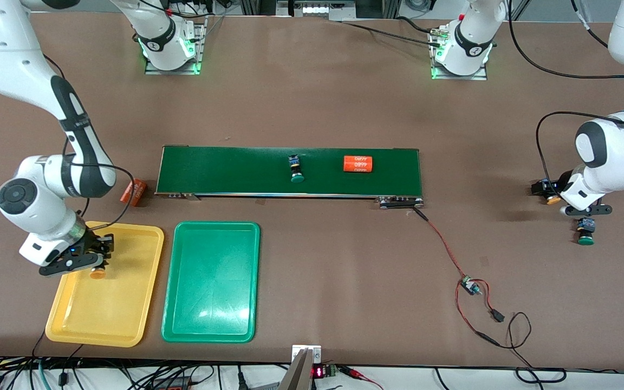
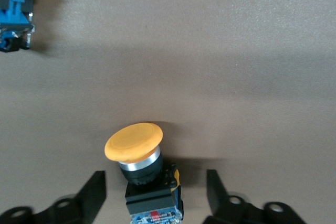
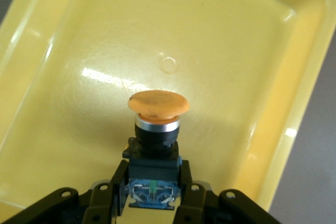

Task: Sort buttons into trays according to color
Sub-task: 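Drop the yellow button into the yellow tray while the left gripper grasps another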

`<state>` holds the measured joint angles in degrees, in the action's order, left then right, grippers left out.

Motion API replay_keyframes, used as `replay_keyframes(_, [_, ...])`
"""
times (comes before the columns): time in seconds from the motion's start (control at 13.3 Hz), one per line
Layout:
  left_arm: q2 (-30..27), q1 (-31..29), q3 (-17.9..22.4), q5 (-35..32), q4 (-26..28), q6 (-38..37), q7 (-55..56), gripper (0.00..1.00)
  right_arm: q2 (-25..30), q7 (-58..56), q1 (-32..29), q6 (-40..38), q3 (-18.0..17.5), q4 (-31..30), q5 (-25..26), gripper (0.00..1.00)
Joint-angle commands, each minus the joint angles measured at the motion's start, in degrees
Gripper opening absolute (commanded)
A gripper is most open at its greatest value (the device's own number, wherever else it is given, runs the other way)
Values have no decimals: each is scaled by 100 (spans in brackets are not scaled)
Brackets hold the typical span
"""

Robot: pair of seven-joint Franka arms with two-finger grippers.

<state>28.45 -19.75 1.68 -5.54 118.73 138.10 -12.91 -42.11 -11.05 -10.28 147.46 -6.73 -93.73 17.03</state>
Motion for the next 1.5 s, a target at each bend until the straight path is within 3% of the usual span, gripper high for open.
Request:
replay_keyframes(0.0, [-103, 6, 17, 141, -8, -187, -150, 26, -113, 50, -9, 213, -21, 13, -7, 27])
replay_keyframes(0.15, [-199, 6, 8, 141, -25, -283, -141, 20, -149, 59, -9, 213, -21, 13, -24, 40])
replay_keyframes(0.3, [-479, 23, -88, 149, -104, -896, -106, 16, -140, 59, -9, 213, -21, 13, -25, 76])
replay_keyframes(0.38, [-637, 32, -245, 150, -122, -1151, -124, 17, -131, 50, 0, 205, -21, 13, -25, 85])
replay_keyframes(0.53, [-945, 23, -719, 176, -192, -1609, 95, 17, -35, -2, 9, 74, -39, 13, -16, 94])
replay_keyframes(0.68, [-1078, 23, -1150, 316, -192, -1812, 438, 23, 289, 50, 17, -652, -187, 22, -33, 94])
replay_keyframes(0.9, [-1044, 58, -1705, 1052, -192, -1857, 500, 21, 974, 1041, 114, -2077, -670, 22, -42, 94])
replay_keyframes(1.05, [-1017, 76, -2274, 1405, -192, -1866, 526, 21, 1370, 1525, 271, -2772, -856, 13, -635, 94])
replay_keyframes(1.2, [-964, 155, -2758, 1878, -192, -1831, 658, 21, 1678, 1588, 491, -3247, -865, -5, -1253, 95])
replay_keyframes(1.43, [-693, 330, -3339, 2539, -175, -1454, 729, 20, 2074, 1833, 869, -3356, -865, -329, -1281, 95])
